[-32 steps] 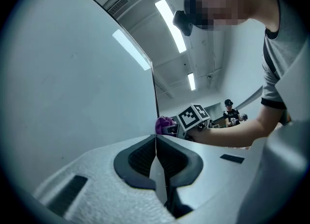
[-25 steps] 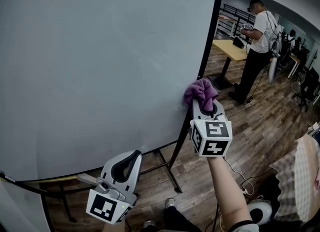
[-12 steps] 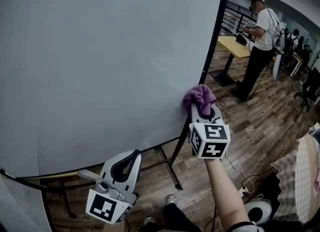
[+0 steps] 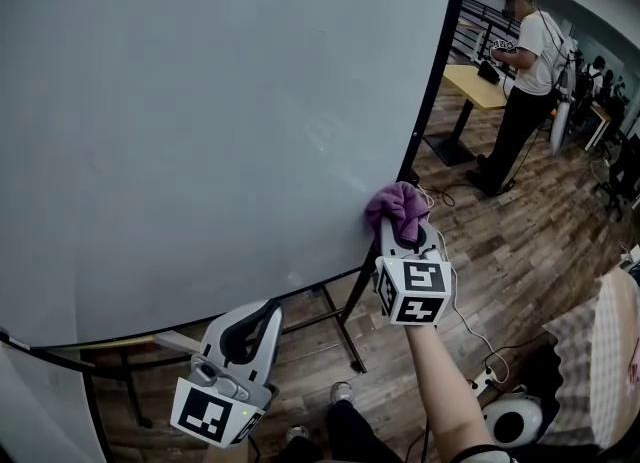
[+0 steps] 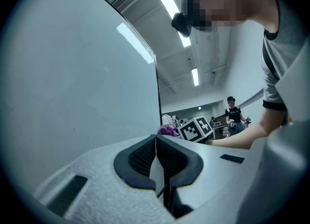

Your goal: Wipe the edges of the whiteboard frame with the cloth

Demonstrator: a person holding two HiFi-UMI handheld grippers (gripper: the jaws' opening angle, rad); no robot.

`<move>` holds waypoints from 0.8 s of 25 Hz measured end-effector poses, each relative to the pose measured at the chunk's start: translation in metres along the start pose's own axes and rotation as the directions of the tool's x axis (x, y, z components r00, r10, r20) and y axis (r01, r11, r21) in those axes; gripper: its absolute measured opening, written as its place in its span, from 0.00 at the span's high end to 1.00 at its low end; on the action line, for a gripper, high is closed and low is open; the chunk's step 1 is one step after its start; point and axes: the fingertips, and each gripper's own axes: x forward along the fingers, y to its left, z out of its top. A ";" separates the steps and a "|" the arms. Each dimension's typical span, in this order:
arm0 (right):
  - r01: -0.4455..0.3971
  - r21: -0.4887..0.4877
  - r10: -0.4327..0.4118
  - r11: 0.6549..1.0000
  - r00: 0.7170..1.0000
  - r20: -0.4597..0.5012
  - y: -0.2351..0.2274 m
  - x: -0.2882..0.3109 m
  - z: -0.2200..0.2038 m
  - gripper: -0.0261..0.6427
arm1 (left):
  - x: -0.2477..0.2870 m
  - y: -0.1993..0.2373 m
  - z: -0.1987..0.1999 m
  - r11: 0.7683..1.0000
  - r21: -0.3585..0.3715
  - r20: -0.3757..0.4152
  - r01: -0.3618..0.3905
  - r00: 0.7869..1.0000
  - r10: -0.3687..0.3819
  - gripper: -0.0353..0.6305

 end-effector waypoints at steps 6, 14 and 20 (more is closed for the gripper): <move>-0.003 0.009 0.003 1.000 1.000 -0.017 0.003 0.002 -0.023 0.87 | 0.000 0.002 -0.008 1.000 0.001 -0.010 -0.005 1.000 0.005 0.91; -0.015 0.016 0.016 1.000 0.998 -0.065 0.005 0.005 -0.056 0.87 | 0.003 0.001 -0.019 1.000 -0.017 -0.040 -0.010 0.999 0.009 0.91; -0.034 0.027 0.036 0.999 0.995 -0.098 0.006 0.007 -0.084 0.87 | 0.004 0.004 -0.024 1.000 -0.012 -0.042 -0.021 0.999 0.021 0.91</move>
